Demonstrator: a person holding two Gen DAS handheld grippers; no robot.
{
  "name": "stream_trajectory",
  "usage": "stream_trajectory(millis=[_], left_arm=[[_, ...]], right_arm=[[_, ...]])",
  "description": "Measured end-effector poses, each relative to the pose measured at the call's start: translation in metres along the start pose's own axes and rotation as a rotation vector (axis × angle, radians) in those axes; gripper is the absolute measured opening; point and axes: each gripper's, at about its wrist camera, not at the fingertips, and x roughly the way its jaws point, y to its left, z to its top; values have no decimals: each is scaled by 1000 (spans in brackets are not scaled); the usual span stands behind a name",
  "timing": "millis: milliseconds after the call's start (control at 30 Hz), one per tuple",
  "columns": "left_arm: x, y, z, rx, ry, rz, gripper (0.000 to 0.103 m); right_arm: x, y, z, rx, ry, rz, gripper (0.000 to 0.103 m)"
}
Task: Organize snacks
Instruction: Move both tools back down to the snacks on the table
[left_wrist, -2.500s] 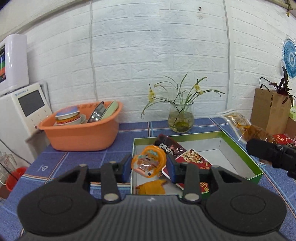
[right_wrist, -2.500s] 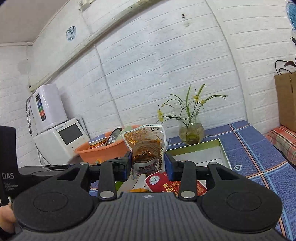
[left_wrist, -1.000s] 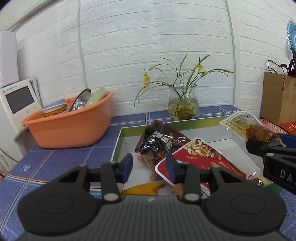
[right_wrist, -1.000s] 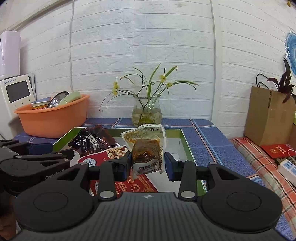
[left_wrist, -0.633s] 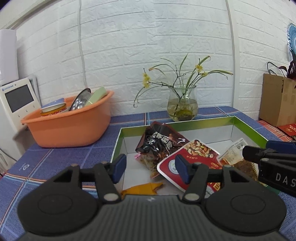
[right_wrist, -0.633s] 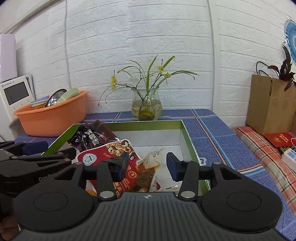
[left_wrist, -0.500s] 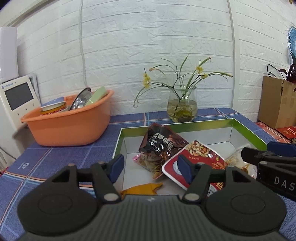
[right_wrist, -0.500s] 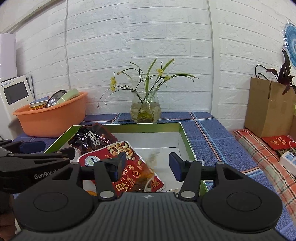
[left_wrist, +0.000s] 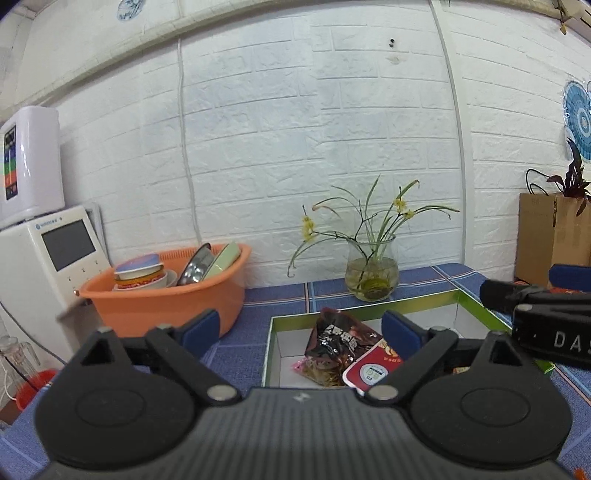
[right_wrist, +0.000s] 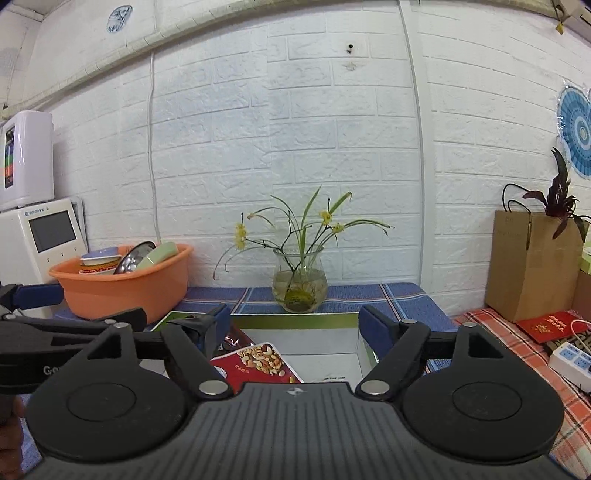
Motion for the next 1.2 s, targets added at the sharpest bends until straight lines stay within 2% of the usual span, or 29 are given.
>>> stream_trajectory(millis=[200, 400, 633, 800, 967, 1200], left_arm=[[-25, 24, -5, 4, 13, 22, 95], [-48, 62, -22, -85, 36, 63, 95], [-77, 90, -51, -114, 54, 117, 95], [-99, 97, -74, -117, 70, 131, 95], [-111, 93, -95, -91, 122, 123, 95], [-117, 89, -120, -103, 191, 93, 95]], right_arm=[[-18, 7, 6, -18, -48, 40, 103], [-34, 25, 1, -91, -77, 26, 103], [-54, 27, -15, -125, -25, -5, 103], [-89, 7, -33, -42, -25, 72, 103], [-110, -3, -45, -5, 41, 91, 103], [-131, -4, -65, -34, 100, 82, 103]])
